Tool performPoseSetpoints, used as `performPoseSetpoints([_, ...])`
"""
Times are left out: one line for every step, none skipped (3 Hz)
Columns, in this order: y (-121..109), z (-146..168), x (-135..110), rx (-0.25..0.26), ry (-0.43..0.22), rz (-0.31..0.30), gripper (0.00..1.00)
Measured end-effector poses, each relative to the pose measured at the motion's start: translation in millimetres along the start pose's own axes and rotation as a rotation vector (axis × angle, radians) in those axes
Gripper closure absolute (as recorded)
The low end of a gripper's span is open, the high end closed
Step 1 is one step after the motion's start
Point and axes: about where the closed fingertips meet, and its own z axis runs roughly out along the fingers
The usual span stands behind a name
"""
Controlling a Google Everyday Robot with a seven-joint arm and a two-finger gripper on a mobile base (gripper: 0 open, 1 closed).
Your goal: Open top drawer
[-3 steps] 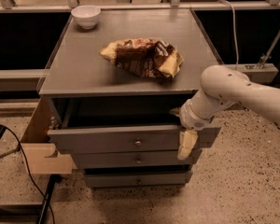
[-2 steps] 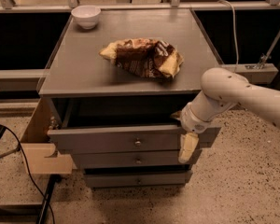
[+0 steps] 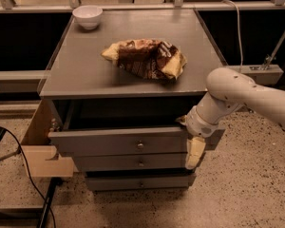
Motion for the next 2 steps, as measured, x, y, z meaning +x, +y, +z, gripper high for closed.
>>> performPoseSetpoints([11, -6, 3, -0.029, 0.004, 0.013, 0.0])
performPoseSetpoints([22, -12, 7, -0.063, 0.012, 0.033, 0.0])
